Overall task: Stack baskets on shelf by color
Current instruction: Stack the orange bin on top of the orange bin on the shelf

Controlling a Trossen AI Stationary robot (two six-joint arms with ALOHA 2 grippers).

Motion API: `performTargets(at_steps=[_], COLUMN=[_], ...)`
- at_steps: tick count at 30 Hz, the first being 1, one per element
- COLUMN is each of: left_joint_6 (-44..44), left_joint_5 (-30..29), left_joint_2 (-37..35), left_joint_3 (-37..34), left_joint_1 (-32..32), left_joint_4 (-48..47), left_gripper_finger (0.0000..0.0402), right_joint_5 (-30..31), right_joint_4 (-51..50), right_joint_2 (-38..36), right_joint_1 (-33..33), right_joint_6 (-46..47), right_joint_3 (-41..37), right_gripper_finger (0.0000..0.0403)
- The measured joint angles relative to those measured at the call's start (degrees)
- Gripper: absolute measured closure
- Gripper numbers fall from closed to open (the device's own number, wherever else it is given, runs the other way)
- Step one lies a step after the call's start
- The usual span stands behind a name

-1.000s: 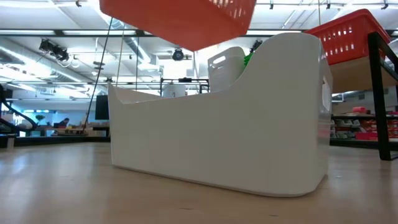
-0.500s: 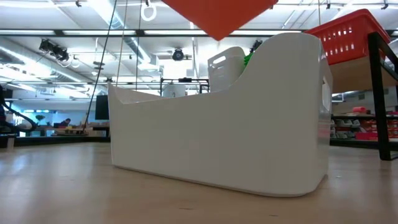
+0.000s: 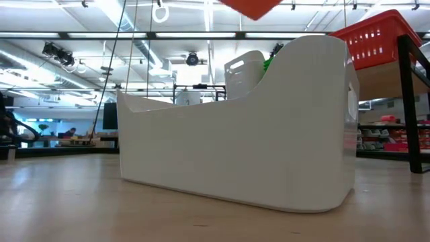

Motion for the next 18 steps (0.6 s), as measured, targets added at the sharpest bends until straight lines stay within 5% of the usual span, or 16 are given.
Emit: performTargets(at_steps=[5,12,18], left_joint_6=[1.75,1.13,1.05], left_joint_5=[-0.37,-3.81,-3.87], left_joint_2=[0.00,-0.91,-1.05], left_joint_3=[0.00,0.02,0.02], left_joint_1=[-0.80,-0.60,-0.57], left_joint_4=[1.83,2.79,2.74], left_gripper_finger=[0.0401,0.0391,0.0396], right_joint_5=[-1.13,-10.83,-10.69], right_joint_4=[0.36,3.96,6.01], right_joint_2=[0.13,0.13,0.13], right_joint_1=[-1.74,-3.45,-3.59], right_joint_6=[-0.30,-0.03,-1.35], right_joint_3=[-1.83,-3.67,-4.60], right_gripper_finger=[0.0206,0.0211,0.0217])
